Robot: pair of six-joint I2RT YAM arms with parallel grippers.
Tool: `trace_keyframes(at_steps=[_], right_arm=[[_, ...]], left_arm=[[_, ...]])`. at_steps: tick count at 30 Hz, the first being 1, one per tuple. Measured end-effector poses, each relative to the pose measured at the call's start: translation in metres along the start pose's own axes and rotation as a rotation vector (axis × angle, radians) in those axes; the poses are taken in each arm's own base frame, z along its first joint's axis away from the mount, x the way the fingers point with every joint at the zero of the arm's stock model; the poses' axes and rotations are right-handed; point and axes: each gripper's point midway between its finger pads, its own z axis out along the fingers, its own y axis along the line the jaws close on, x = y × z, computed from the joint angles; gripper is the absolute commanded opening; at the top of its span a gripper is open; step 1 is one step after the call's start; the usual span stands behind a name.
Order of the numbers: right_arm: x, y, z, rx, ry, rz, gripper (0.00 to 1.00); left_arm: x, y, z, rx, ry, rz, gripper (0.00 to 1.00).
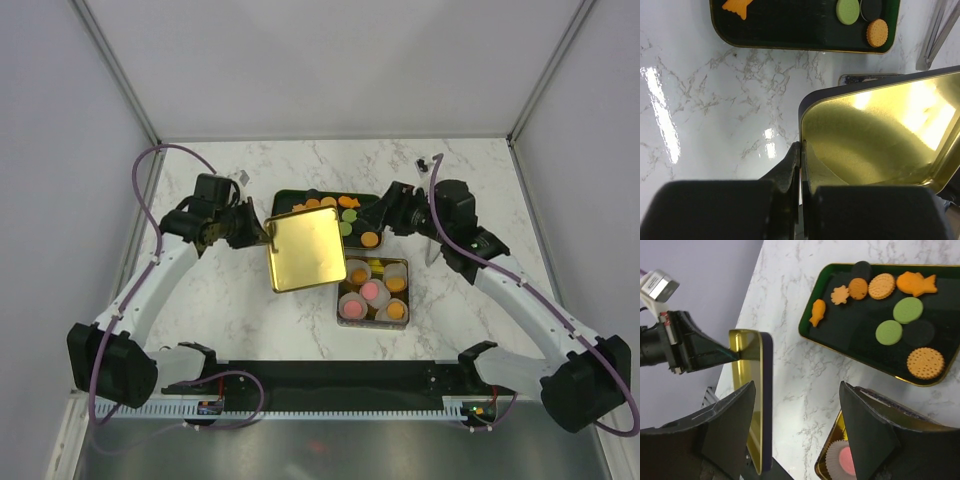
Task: Pack the cookies
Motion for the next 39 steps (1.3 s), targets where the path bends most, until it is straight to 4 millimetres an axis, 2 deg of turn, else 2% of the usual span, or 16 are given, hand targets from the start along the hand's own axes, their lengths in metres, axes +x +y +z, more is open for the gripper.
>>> trace_keyframes(at_steps=[2, 7, 14, 17, 18, 20, 21, 22, 23, 24, 25, 26, 29, 34, 36, 39], right_arm=[[0.007, 0.009, 0.002, -0.035, 0.025, -0.011, 0.77], [0.045, 0.019, 0.018, -0.069, 0.150, -0.042, 0.78], [0.065, 0.008, 0.034, -0.046, 0.225, -0.045, 0.74], [0.066, 0.009, 0.041, -0.054, 0.243, -0.039, 0.63], [0.066, 0.011, 0.043, -0.060, 0.250, -0.037, 0.55], [0.065, 0.013, 0.045, -0.068, 0.255, -0.036, 0.47], [0.064, 0.014, 0.045, -0.069, 0.254, -0.035, 0.36], [0.063, 0.015, 0.045, -0.069, 0.254, -0.035, 0.30], [0.062, 0.016, 0.045, -0.070, 0.253, -0.035, 0.24], [0.060, 0.020, 0.044, -0.079, 0.254, -0.027, 0.11], [0.057, 0.020, 0.044, -0.075, 0.250, -0.030, 0.06], [0.057, 0.022, 0.043, -0.081, 0.254, -0.021, 0.01], [0.055, 0.023, 0.042, -0.074, 0.258, -0.013, 0.00], [0.038, 0.027, 0.040, -0.074, 0.261, 0.037, 0.00], [0.022, 0.026, 0.043, -0.073, 0.253, 0.067, 0.00], [-0.002, 0.017, 0.053, -0.052, 0.243, 0.118, 0.00]], left_arm=[[0.000, -0.002, 0.004, 0.007, 0.004, 0.001, 0.02], [0.005, -0.010, 0.015, 0.024, 0.033, 0.018, 0.02], [0.010, -0.029, 0.021, 0.072, 0.042, 0.050, 0.02], [0.009, -0.037, 0.022, 0.092, 0.030, 0.063, 0.02], [0.009, -0.041, 0.023, 0.102, 0.026, 0.071, 0.02], [0.011, -0.049, 0.025, 0.116, 0.022, 0.087, 0.03], [0.011, -0.051, 0.026, 0.117, 0.018, 0.093, 0.05], [0.011, -0.053, 0.027, 0.117, 0.014, 0.100, 0.09], [0.011, -0.053, 0.028, 0.114, 0.009, 0.106, 0.22], [0.010, -0.052, 0.030, 0.108, 0.002, 0.110, 0.29], [0.010, -0.052, 0.031, 0.106, -0.005, 0.111, 0.39], [0.010, -0.052, 0.032, 0.106, -0.011, 0.113, 0.61], [0.004, -0.050, 0.031, 0.098, -0.051, 0.123, 0.84], [-0.019, -0.063, 0.000, 0.135, -0.210, 0.222, 0.89], [-0.026, -0.078, -0.021, 0.181, -0.301, 0.302, 0.89], [-0.022, -0.112, -0.054, 0.279, -0.425, 0.454, 0.90]])
